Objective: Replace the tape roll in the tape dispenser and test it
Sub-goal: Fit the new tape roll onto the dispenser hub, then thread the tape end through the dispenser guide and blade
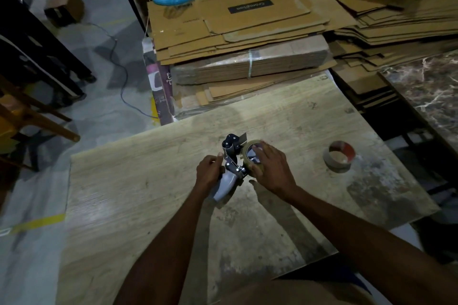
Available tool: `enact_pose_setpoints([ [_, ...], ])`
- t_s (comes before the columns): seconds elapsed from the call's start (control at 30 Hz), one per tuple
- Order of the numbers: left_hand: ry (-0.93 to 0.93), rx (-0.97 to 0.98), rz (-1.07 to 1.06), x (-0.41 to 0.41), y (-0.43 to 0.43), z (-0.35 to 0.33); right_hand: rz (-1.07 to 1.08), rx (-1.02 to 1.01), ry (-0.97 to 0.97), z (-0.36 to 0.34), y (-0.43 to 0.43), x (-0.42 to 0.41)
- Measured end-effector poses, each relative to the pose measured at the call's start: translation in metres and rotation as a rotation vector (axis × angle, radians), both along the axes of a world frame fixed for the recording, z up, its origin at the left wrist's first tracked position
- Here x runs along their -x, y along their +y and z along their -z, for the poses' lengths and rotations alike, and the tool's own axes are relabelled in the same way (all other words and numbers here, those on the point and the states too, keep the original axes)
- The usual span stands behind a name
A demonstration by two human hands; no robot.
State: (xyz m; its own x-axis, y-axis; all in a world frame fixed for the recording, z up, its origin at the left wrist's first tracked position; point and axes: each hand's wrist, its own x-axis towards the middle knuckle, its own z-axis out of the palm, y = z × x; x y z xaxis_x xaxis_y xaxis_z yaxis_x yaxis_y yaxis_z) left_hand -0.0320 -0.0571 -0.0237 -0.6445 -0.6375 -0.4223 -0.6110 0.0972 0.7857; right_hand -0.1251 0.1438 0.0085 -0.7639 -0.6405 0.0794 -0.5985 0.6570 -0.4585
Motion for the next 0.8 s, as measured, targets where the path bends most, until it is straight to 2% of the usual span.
enact_pose_setpoints([
  [0.1,0.001,-0.038,0.019,0.003,0.001,-0.01,0.036,0.08,0.033,-0.002,-0.004,-0.014],
  [0.2,-0.006,-0.081,0.009,0.004,0.004,-0.019,0.1,0.141,-0.015,0.001,-0.006,-0.023],
  [0.33,-0.013,-0.109,-0.012,0.004,0.007,-0.027,0.032,0.086,0.027,0.004,-0.004,-0.02],
  [0.47,0.041,-0.135,-0.021,0.011,0.007,-0.041,0.117,0.062,0.025,0.001,-0.001,-0.025],
  [0.6,0.032,-0.171,0.038,0.016,0.007,-0.052,0.284,0.26,-0.29,-0.02,-0.006,-0.041],
  [0.7,0.036,-0.175,0.005,0.019,0.013,-0.057,0.502,0.249,-0.627,-0.035,-0.022,-0.037],
  [0.73,0.037,-0.189,-0.015,0.02,0.015,-0.058,0.604,0.255,-0.784,-0.036,-0.027,-0.033],
  [0.8,0.027,-0.216,-0.048,0.022,0.019,-0.06,0.774,0.412,-1.286,-0.042,-0.034,-0.028],
])
